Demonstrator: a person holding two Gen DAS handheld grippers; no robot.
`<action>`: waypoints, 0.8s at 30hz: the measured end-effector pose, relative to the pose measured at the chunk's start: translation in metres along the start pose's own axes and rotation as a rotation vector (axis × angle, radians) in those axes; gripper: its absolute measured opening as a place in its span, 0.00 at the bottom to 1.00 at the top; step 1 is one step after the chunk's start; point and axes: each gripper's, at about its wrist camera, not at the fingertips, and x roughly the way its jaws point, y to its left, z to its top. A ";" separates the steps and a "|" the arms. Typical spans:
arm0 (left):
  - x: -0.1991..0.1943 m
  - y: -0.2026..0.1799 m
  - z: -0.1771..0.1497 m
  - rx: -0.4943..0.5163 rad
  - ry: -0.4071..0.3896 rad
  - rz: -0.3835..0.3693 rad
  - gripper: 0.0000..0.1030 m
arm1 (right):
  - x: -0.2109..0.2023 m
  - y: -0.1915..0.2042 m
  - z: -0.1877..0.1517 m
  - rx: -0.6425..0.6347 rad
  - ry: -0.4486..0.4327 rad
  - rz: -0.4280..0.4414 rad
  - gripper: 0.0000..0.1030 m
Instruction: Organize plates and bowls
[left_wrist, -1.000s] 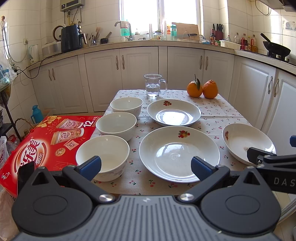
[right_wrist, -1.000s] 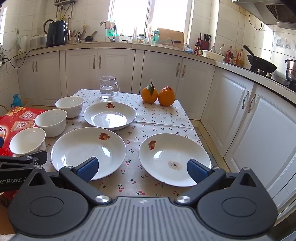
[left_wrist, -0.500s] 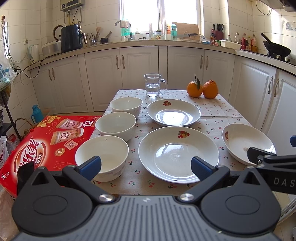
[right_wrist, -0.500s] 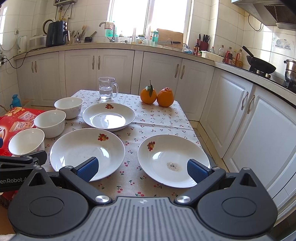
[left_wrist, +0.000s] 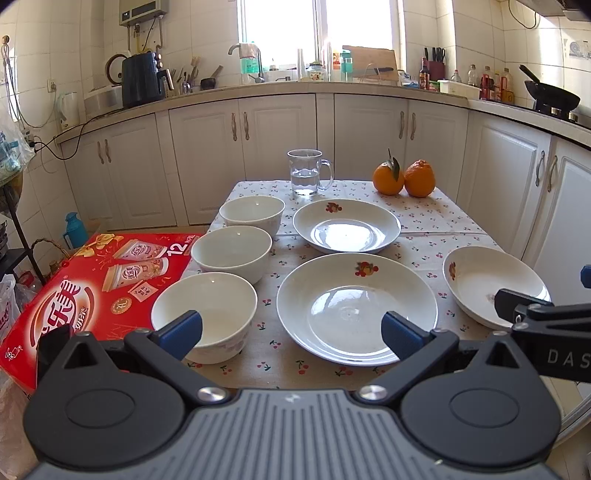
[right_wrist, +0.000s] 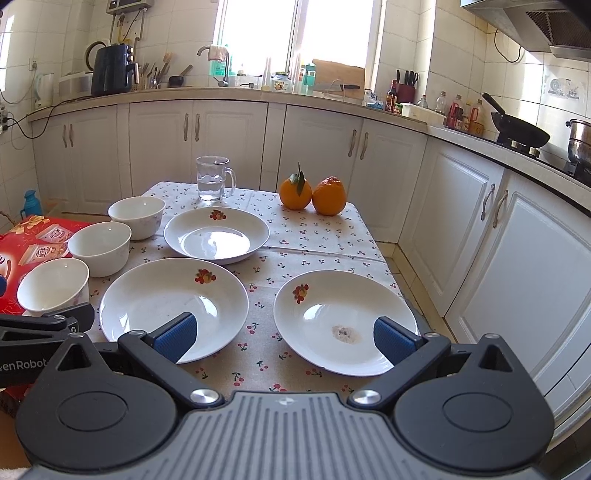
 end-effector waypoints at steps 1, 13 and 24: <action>0.000 0.000 0.000 0.000 -0.001 0.000 0.99 | 0.000 0.000 0.000 0.000 -0.001 0.000 1.00; -0.001 0.001 0.000 0.002 -0.007 0.003 0.99 | -0.002 0.000 0.000 -0.003 -0.010 -0.001 1.00; 0.002 0.000 0.002 0.012 0.000 0.005 0.99 | 0.000 0.001 0.001 -0.007 -0.006 0.000 1.00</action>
